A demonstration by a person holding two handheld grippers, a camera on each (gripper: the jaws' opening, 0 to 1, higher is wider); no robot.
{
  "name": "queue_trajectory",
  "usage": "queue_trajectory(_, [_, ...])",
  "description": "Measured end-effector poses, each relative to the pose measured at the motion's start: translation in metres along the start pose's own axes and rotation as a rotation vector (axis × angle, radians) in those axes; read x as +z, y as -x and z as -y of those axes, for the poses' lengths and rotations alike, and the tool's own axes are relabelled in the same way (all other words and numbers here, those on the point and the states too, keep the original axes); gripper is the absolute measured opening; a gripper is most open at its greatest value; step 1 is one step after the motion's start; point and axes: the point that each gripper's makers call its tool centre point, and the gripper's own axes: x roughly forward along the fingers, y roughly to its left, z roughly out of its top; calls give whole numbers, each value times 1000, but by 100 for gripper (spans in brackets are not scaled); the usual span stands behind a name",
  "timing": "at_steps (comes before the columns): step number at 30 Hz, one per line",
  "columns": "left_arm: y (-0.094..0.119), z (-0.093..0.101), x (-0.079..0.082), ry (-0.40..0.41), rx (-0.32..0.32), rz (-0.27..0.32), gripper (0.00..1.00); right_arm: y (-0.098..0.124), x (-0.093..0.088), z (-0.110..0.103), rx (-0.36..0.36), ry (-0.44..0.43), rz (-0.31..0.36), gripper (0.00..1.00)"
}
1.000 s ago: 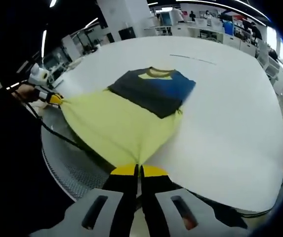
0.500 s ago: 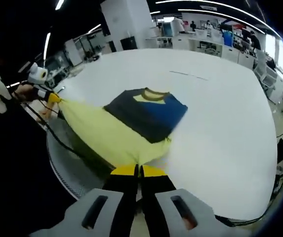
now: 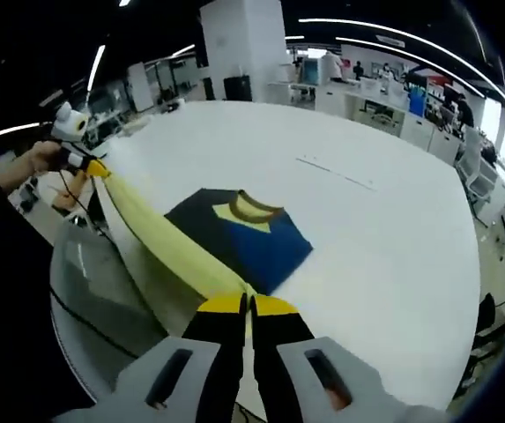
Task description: Fold the garment on the visible template until the final outline fits inside the template.
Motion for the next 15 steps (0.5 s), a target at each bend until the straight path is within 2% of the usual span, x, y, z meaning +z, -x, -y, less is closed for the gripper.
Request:
queue_trajectory(10, [-29, -25, 33, -11, 15, 8, 0, -24, 14, 24, -3, 14, -8, 2])
queue_trajectory(15, [-47, -39, 43, -12, 18, -3, 0, -37, 18, 36, -6, 13, -18, 2])
